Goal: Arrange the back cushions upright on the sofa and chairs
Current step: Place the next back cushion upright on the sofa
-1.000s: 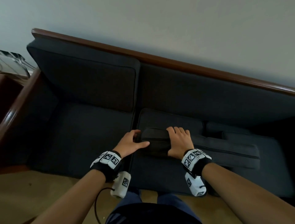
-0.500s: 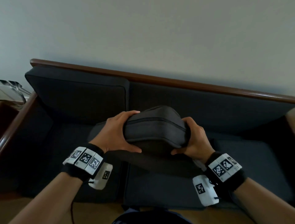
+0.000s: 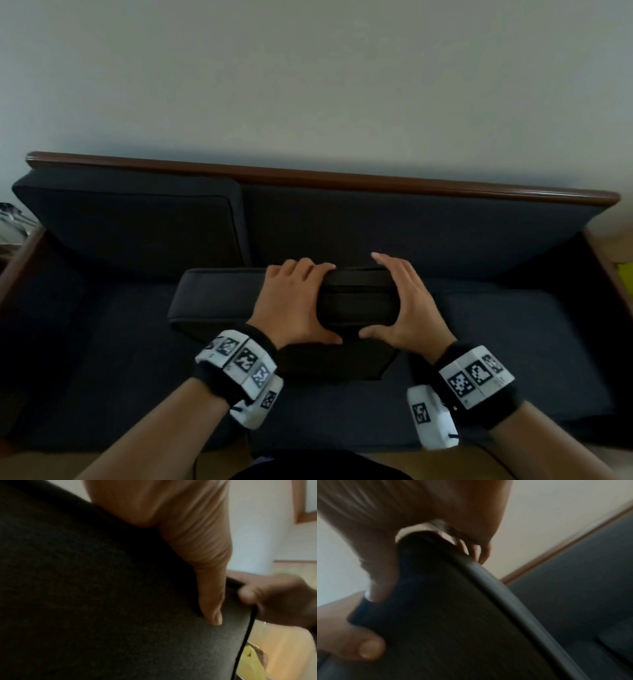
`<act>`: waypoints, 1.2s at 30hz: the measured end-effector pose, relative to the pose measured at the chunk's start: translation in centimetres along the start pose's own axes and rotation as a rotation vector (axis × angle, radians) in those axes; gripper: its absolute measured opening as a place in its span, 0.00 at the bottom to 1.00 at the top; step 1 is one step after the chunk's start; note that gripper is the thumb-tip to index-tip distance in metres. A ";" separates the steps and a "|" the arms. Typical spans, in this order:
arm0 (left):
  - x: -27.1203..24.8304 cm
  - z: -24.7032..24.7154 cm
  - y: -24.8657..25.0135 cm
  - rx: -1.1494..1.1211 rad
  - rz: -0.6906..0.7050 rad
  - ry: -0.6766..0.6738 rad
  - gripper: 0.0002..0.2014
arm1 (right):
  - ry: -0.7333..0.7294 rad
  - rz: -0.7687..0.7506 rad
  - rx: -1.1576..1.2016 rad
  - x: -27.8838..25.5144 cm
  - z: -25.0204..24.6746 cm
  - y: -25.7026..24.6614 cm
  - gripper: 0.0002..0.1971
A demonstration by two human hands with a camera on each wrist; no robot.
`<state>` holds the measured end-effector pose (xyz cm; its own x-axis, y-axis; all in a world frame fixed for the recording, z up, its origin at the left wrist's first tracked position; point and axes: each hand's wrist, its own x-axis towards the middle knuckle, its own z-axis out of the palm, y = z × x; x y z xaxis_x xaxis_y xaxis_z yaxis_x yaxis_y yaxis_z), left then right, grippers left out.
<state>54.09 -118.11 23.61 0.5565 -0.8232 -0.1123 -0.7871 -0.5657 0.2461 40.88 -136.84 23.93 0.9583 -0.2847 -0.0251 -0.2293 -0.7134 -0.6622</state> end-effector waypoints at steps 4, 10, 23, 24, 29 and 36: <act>2.0 1.3 4.4 -0.021 0.166 -0.063 0.52 | -0.298 0.166 -0.460 0.6 -2.5 1.6 0.53; 0.4 0.0 0.2 0.044 0.132 -0.012 0.51 | -0.054 0.257 -0.291 -2.3 -4.4 7.6 0.50; 0.6 1.0 -2.0 -0.497 -0.199 0.088 0.62 | -0.137 0.418 -0.382 0.1 -6.8 9.1 0.52; 1.0 0.8 -1.4 -0.448 -0.172 0.081 0.63 | -0.181 0.403 -0.416 0.3 -7.0 8.8 0.53; 3.4 0.1 3.3 -0.340 0.011 0.058 0.61 | -0.263 0.141 -0.347 2.2 -6.3 4.1 0.58; 5.6 3.5 5.3 -0.573 0.098 -0.037 0.61 | -0.018 0.181 -0.249 0.3 -7.7 3.2 0.58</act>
<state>52.06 -125.91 20.92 0.4704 -0.8775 -0.0933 -0.5594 -0.3783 0.7376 39.13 -144.14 27.62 0.9006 -0.4115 -0.1401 -0.4288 -0.7879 -0.4420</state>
